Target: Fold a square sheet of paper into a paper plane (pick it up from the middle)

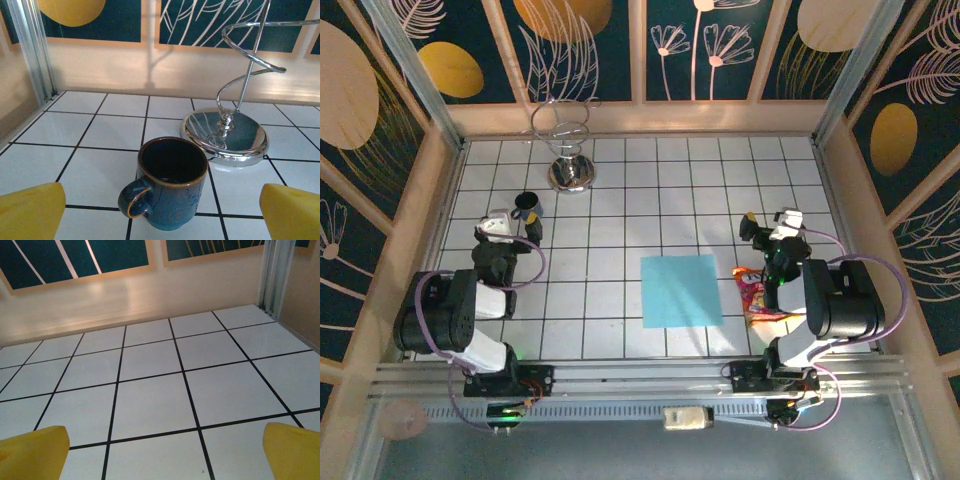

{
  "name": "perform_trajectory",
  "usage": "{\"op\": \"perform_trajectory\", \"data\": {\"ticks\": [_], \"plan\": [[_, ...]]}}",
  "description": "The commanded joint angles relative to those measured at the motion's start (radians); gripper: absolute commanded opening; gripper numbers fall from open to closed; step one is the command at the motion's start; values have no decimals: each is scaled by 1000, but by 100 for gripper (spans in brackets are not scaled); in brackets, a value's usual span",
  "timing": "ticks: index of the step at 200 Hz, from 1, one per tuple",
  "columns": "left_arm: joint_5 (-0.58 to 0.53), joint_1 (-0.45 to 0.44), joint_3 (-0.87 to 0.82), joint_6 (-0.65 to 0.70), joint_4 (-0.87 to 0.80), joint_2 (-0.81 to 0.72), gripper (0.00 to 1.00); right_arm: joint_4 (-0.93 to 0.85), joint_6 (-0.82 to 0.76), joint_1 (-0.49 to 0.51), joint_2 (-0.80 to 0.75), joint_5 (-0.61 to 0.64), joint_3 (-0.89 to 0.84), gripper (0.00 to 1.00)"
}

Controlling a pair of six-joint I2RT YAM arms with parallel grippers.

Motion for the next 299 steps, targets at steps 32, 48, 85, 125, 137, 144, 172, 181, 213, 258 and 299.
{"op": "perform_trajectory", "data": {"ticks": [32,48,85,125,137,144,172,181,213,258,299], "plan": [[40,4,4,9,26,3,99,9,-15,-6,4,-14,16,99],[39,4,5,9,28,3,99,9,-16,-7,3,-14,15,99],[-14,4,6,-10,21,3,99,8,-16,-7,3,-14,16,99],[-24,3,9,-11,15,4,99,9,-16,-6,3,-14,16,99],[-24,3,9,-11,16,2,99,8,-16,-7,4,-14,18,99],[-24,2,9,-11,16,3,99,8,-15,-7,3,-14,16,99],[-66,3,-10,-32,46,0,99,9,-15,-6,3,-14,15,99],[-88,3,-40,-42,104,1,99,14,-16,-7,4,-13,13,99],[-214,3,-177,-83,325,-45,99,-90,-10,-4,-138,14,6,99],[-347,4,-67,-176,-247,-425,99,-571,130,25,-358,126,184,99],[-395,4,178,-363,-797,-551,99,-1054,298,62,-323,100,455,99]]}}
